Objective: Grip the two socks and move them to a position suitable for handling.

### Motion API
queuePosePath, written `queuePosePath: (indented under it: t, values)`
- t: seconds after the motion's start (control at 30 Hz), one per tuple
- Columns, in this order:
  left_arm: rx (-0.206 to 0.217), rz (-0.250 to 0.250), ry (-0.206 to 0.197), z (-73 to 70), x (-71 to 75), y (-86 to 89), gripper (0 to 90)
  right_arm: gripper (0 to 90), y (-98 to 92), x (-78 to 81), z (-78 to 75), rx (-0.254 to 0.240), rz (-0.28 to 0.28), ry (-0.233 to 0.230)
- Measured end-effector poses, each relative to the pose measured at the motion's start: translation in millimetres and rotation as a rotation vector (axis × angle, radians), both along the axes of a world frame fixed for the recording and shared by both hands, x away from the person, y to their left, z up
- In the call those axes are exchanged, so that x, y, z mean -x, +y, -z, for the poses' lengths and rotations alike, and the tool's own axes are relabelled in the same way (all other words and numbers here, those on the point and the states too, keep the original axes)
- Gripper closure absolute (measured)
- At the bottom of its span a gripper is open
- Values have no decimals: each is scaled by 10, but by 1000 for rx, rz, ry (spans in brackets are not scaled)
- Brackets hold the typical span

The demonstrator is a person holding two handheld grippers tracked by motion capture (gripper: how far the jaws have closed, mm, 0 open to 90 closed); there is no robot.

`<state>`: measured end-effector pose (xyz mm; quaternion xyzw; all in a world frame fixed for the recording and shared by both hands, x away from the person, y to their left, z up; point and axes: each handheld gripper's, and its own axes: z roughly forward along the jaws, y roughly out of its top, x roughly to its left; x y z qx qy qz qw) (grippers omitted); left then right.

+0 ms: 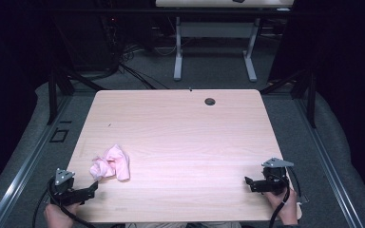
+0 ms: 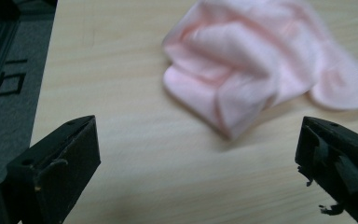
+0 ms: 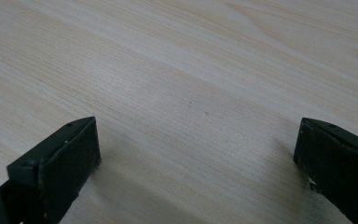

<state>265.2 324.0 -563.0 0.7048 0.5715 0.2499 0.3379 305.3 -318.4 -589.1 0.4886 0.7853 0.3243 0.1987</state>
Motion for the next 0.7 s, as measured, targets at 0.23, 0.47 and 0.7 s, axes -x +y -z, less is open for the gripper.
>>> queuePosePath:
  t: [0.23,0.47,0.7]
  values:
    - [-23,138,-31,-296,-243,-350,0,0,0,1,1,-1,0,-1]
    - [-97,295,58,-316,-850,-709,36,0,-1,2,2,0,0,-3]
    - [-177,323,162,-168,-1112,-897,228,0,-2,3,1,3,1,-3]
